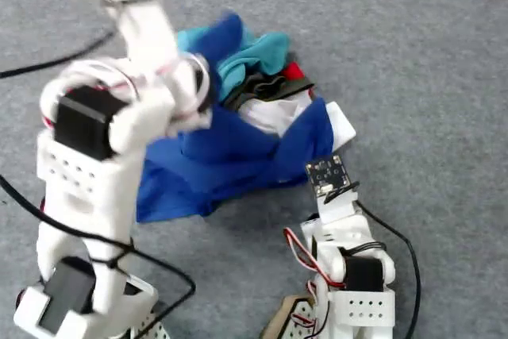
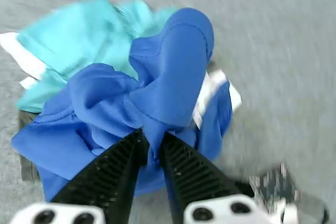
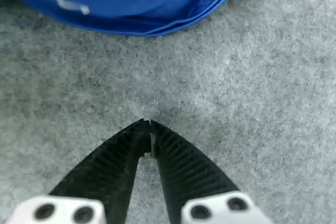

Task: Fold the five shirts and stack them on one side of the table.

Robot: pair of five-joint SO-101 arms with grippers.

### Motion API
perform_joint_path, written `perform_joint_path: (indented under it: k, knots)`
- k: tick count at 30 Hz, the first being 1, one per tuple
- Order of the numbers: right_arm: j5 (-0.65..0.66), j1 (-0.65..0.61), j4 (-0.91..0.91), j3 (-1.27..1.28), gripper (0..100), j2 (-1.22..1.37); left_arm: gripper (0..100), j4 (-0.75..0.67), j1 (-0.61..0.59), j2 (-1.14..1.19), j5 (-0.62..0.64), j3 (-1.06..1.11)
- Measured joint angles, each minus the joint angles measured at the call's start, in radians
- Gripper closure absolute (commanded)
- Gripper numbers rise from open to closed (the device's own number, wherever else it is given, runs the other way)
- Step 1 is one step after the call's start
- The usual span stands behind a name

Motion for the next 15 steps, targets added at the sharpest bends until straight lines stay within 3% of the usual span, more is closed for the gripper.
perform_joint_path:
  k: [8, 15]
  knots:
    - [0.0, -0.003, 0.0, 0.0, 99.5, 0.0, 98, 0.0, 0.11, -0.037, -0.051, 0.146]
    - [0.0, -0.203, 0.0, 0.0, 99.5, 0.0, 98, 0.0, 0.13, -0.037, -0.051, 0.155]
